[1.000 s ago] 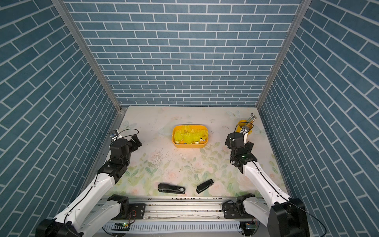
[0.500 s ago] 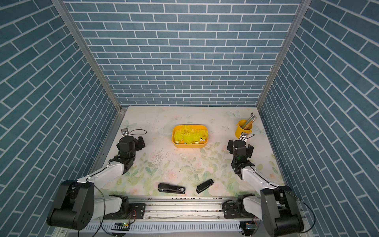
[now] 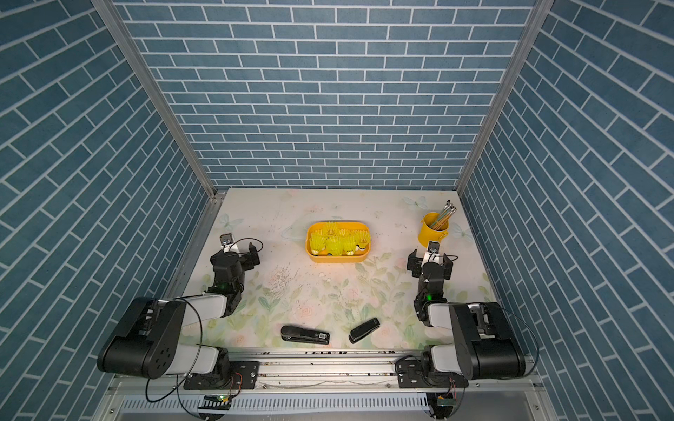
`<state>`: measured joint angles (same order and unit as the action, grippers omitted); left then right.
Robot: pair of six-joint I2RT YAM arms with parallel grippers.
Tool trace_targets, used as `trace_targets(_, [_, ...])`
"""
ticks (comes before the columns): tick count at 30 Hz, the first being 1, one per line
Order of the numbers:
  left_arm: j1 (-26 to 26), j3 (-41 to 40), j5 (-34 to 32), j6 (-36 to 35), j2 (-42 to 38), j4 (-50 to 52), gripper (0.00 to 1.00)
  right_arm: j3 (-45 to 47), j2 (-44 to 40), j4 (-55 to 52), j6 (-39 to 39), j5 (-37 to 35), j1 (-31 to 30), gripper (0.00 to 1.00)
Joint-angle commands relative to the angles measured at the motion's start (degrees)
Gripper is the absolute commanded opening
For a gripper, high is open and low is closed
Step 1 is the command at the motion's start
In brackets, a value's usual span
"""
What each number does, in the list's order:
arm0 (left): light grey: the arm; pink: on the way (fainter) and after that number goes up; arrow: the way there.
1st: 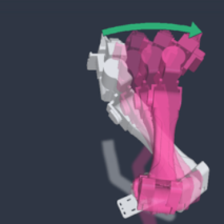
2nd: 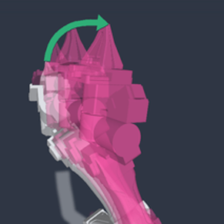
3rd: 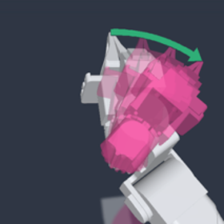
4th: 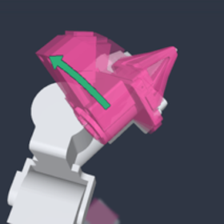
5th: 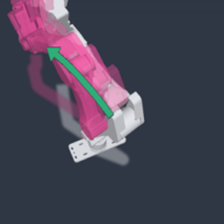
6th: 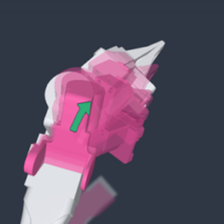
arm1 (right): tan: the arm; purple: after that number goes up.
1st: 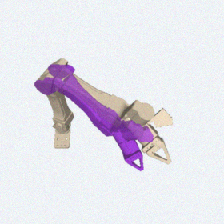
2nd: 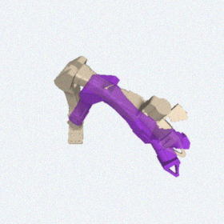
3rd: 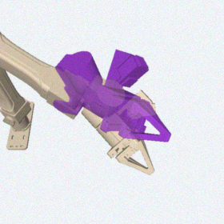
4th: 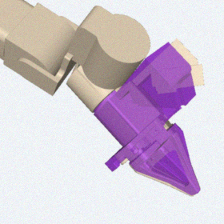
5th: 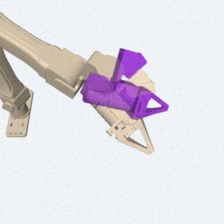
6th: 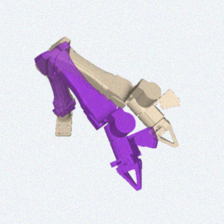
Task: Put the shuttlecocks into the storage box
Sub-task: Reset both arms
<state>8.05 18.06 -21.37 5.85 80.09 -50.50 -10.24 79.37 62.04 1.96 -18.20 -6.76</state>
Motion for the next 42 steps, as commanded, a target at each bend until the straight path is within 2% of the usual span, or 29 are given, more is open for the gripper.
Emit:
trace_targets(1, [-0.41, -2.88, -1.63, -1.72, -2.19, -7.65, 1.0, 2.92, 4.85, 18.6, -2.27, 4.14, 1.47, 1.0])
trace_targets(3, [-0.41, -4.9, -3.72, -0.83, -3.5, -10.0, 1.0, 4.41, 8.86, 25.91, -3.21, 5.58, 1.5, 1.0])
trace_targets(5, [-0.9, -4.47, -3.87, -1.24, -2.65, -10.73, 1.0, 3.72, 7.49, 22.21, -2.88, 5.85, 1.62, 1.0])
trace_targets(6, [-1.15, -3.25, -3.38, -2.25, -1.14, -10.76, 1.0, 4.15, 8.58, 24.85, -3.24, 5.96, 1.57, 1.0])
trace_targets(9, [-2.16, -3.25, -2.43, -2.67, 5.29, -18.27, 1.0, 4.52, 8.37, 25.22, -3.53, 6.84, 1.56, 1.0])
trace_targets(10, [-2.65, -2.7, -1.35, -1.85, 4.58, -14.8, 1.0, 4.66, 7.84, 24.52, -3.45, 6.85, 1.58, 1.0])
trace_targets(11, [-2.63, -3.7, -1.79, -2.39, 5.21, -18.83, 1.0, 4.71, 8.0, 24.9, -3.45, 6.86, 1.58, 1.0])
trace_targets(12, [-2.52, -3.2, -1.44, -2.01, 4.04, -15.46, 1.0, 4.73, 8.18, 25.44, -3.49, 6.86, 1.58, 1.0])
trace_targets(13, [-2.47, -4.31, -1.83, -2.34, 4.87, -19.06, 1.0, 4.58, 7.85, 24.33, -3.45, 6.77, 1.58, 1.0])
trace_targets(17, [-1.9, -5.53, -1.14, -3.2, 3.9, -19.95, 1.0, 4.8, 8.03, 25.07, -3.54, 6.81, 1.58, 1.0])
trace_targets(19, [-1.77, -8.99, 0.21, -4.67, 8.0, -31.29, 1.0, 6.33, 8.02, 27.94, -3.71, 6.83, 1.58, 1.0])
trace_targets(21, [-0.96, -7.86, -0.74, -4.32, 6.06, -25.29, 1.0, 7.39, 8.18, 30.22, -3.89, 6.95, 1.53, 1.0])
trace_targets(22, [-1.28, -7.96, -1.67, -4.17, 7.98, -29.25, 1.0, 7.35, 8.2, 30.23, -3.89, 6.95, 1.5, 1.0])
trace_targets(23, [-1.72, -7.42, -0.95, -3.53, 6.85, -25.89, 0.99, 7.07, 8.34, 29.77, -3.89, 6.79, 1.49, 1.0])
trace_targets(25, [-3.12, -7.42, 0.35, -2.42, 7.34, -26.81, 0.99, 4.01, 8.13, 23.23, -3.33, 6.29, 1.57, 1.0])
trace_targets(26, [-3.18, -6.7, 0.63, -2.06, 6.3, -23.43, 0.99, 1.22, 8.39, 18.52, -3.06, 6.25, 1.66, 1.0])
trace_targets(27, [-3.22, -7.04, 0.48, -2.19, 6.91, -25.36, 0.99, -2.05, 8.65, 12.5, -2.66, 6.21, 1.78, 1.0])
trace_targets(42, [-3.13, -7.08, 0.62, -2.33, 6.56, -24.79, 1.0, -1.05, 8.39, 14.31, -2.48, 7.17, 2.63, 1.0])
